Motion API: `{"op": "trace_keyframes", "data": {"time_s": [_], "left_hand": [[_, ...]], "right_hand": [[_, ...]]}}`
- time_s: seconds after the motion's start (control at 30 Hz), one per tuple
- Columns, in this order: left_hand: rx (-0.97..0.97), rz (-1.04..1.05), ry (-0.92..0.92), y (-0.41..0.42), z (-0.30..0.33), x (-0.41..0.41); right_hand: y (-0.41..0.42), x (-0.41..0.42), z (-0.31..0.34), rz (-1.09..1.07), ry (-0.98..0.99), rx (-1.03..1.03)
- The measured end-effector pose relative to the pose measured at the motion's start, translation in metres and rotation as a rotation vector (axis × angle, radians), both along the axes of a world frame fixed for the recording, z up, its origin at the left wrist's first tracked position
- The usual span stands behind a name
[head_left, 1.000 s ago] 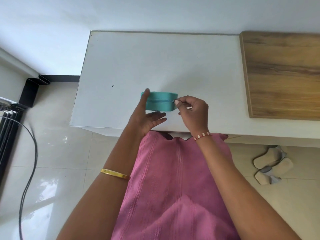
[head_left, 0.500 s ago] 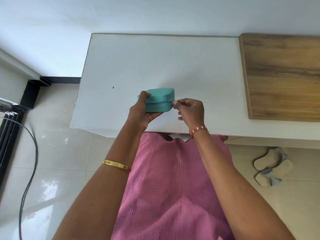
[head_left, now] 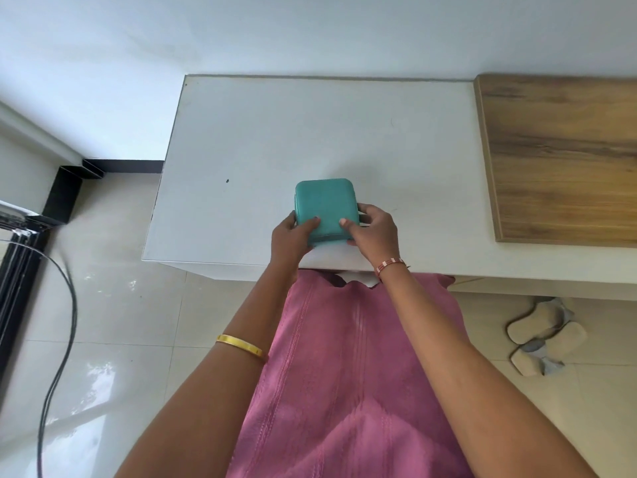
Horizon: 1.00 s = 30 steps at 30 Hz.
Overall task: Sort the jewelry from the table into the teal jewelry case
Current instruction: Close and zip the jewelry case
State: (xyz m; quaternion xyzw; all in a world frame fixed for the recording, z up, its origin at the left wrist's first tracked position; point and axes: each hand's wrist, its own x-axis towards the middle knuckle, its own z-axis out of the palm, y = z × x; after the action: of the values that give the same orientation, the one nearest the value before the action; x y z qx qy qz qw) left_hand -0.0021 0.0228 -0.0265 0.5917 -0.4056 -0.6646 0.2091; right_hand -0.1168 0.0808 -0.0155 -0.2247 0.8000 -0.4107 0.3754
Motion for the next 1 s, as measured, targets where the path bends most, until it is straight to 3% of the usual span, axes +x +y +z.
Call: {"op": "trace_keyframes", "data": {"time_s": [0.17,0.4,0.53,1.0], "left_hand": [[-0.363,-0.173,-0.369,-0.007,0.001,0.004],[-0.419,-0.107,-0.296,0.013,0.006,0.012],[-0.416,-0.073,-0.291,0.012,0.011,0.015],[-0.504,-0.005,-0.409,-0.126,0.001,0.022]], "right_hand": [[0.003,0.006,-0.009,0.047,0.116,-0.01],[0.004,0.018,-0.014,-0.057,0.123,-0.044],[-0.005,0.017,-0.012,-0.001,0.117,-0.012],[-0.142,0.028,-0.011,0.032,0.165,-0.077]]}}
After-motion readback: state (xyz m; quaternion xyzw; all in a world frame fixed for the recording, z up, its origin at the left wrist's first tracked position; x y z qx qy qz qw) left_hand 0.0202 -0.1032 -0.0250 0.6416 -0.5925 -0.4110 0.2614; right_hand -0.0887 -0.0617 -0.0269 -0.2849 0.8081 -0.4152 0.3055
